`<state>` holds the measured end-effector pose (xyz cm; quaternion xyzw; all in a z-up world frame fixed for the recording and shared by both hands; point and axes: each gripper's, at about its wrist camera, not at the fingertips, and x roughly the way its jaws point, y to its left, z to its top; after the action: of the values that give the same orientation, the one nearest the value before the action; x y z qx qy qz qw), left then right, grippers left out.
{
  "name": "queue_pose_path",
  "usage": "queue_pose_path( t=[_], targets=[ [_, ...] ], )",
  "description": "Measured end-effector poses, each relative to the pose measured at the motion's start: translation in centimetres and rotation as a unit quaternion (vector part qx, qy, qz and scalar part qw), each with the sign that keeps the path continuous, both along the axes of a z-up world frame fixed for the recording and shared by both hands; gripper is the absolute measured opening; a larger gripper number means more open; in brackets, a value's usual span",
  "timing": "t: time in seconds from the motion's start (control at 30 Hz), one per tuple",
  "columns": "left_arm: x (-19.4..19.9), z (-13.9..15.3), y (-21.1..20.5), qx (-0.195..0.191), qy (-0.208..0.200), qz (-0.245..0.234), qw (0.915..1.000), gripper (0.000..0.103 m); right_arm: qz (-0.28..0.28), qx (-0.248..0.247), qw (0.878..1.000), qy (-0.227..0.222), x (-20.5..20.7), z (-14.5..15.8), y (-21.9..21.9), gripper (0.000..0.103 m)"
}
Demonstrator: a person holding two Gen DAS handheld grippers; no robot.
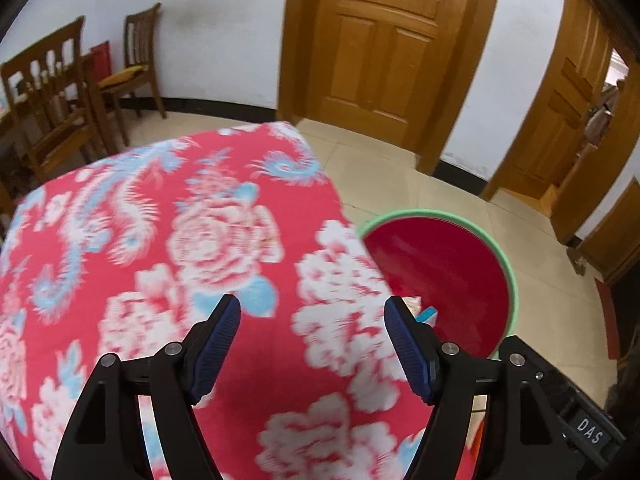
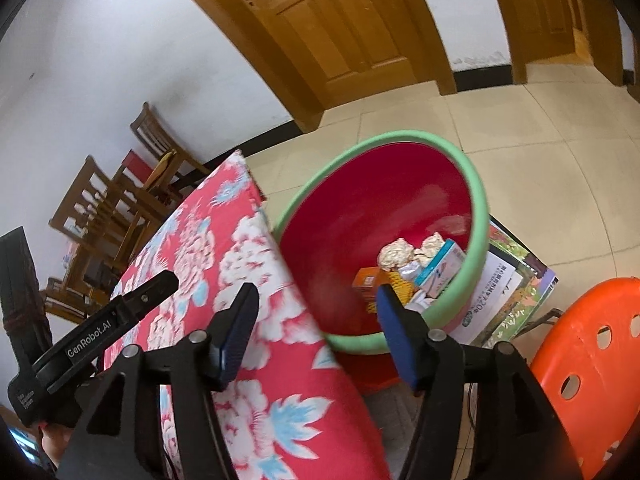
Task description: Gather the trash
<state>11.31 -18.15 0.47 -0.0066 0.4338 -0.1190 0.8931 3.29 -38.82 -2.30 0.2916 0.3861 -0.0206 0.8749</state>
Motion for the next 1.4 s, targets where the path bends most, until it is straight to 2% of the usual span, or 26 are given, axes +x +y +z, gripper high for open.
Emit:
queue_pose_path(
  t=[0.1,0.23,0.3,0.5,0.93,1.4],
  targets=[
    [-0.9,0.7,1.6,0.009,-0.013,0.016,0.9998,0.076,0.015,-0.008,1.0,-0.003,-0.2,0.6,1.6,0.074],
    [-2.3,1.5,3.6,0.013,-0.022,0.036,0.999,0.077,0.033,-0.023,0.999,-0.004,-0.3,1.3,3.7,0.076],
    [-2.9,1.7,4.7,0.014,-0.024,0.043,0.9987,0.077,0.04,-0.028,0.999,-0.006,-0.5,1.7,4.7,0.084],
    [-4.8,2.5,7.8,0.019,-0.032,0.077,0.9963,0.077,0.061,-0.047,0.997,-0.014,-1.3,2.9,7.5,0.088],
    [-8.0,3.0,12.1,0.02,-0.05,0.117,0.9917,0.077,0.095,-0.077,0.992,-0.028,-3.0,4.4,12.2,0.089],
    [-9.3,3.9,13.7,0.008,-0.067,0.136,0.9884,0.077,0.098,-0.088,0.991,-0.037,-3.7,5.3,13.1,0.089]
  ],
)
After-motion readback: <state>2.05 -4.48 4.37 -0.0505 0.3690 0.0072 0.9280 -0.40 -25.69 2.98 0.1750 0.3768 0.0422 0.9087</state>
